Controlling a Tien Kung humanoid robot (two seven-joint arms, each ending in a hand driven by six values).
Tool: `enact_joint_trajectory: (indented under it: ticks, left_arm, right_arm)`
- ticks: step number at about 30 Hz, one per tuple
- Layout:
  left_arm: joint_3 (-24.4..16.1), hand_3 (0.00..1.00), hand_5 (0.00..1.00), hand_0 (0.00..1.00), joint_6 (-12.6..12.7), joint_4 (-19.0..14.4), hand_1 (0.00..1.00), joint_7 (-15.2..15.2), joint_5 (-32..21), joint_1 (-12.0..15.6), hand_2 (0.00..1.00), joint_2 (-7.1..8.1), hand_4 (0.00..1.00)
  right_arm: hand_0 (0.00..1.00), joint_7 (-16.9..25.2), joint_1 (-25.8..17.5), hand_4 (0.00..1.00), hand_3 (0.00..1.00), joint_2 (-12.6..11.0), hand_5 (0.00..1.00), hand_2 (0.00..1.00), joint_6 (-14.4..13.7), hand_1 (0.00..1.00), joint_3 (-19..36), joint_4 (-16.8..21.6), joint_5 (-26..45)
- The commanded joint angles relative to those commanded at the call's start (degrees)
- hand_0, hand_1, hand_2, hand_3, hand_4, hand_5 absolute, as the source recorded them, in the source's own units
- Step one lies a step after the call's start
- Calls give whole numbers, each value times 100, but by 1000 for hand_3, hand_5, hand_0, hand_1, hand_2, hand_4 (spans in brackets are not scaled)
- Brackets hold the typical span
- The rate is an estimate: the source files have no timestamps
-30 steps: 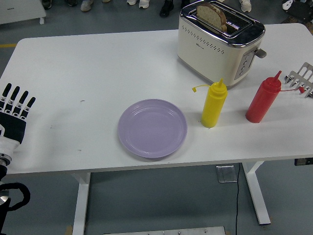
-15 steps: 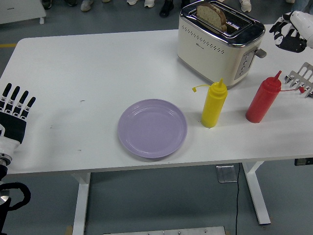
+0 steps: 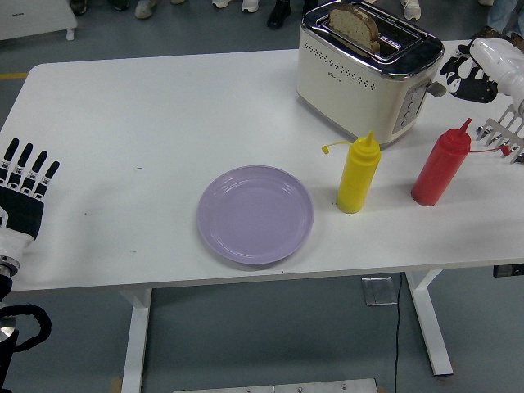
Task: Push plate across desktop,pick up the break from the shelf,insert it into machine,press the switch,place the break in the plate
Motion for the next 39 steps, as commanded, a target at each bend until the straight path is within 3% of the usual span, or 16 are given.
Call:
enact_joint_trajectory:
  ticks: [39]
  left_arm:
    - [-14, 862, 998, 810, 1, 8, 860, 3, -7, 25, 917, -5, 637]
  right_arm:
    - [264, -112, 178, 122, 534, 260, 296, 587, 132, 387, -817, -421, -10]
